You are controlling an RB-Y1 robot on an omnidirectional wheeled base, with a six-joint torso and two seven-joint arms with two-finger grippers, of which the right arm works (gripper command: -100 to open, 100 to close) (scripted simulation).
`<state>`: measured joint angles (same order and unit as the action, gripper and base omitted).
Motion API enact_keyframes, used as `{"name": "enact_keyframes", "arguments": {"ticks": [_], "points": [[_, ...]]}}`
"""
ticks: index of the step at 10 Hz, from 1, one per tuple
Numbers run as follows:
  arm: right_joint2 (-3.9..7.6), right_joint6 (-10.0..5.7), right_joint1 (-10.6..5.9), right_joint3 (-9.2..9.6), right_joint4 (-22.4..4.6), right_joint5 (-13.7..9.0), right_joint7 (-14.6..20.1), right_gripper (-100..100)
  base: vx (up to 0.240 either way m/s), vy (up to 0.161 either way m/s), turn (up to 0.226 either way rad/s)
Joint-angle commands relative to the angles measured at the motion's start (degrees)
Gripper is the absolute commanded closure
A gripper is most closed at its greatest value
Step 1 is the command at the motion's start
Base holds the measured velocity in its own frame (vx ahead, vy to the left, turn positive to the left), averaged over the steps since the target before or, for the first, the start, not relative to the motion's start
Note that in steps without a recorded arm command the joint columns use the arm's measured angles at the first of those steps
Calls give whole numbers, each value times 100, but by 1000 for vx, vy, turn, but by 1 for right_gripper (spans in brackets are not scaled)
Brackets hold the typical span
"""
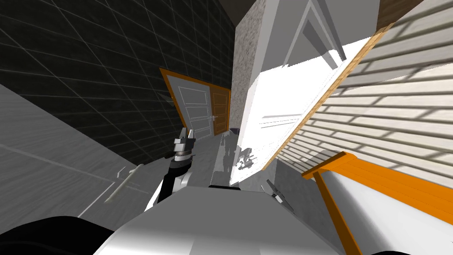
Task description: Push the door open
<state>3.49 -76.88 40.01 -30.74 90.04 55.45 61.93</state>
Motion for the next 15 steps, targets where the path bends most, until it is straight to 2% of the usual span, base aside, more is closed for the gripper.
{"name": "enact_keyframes", "arguments": {"ticks": [1, 7, 8, 9, 14, 15], "points": [[32, 57, -22, 4, 9, 0, 9, -100, 96, 70, 53], [26, 272, -107, 19, 41, 0, 45, -100, 192, 83, 35], [43, 237, -101, 12, 28, -5, 41, -100, 92, 46, 4], [43, 237, -101, 12, 28, -5, 41, 100, -11, -5, -5], [43, 237, -101, 12, 28, -5, 41, 100, -20, -10, 0], [55, 417, -92, -73, 1, -137, 10, -100, 41, 95, -154]]}}
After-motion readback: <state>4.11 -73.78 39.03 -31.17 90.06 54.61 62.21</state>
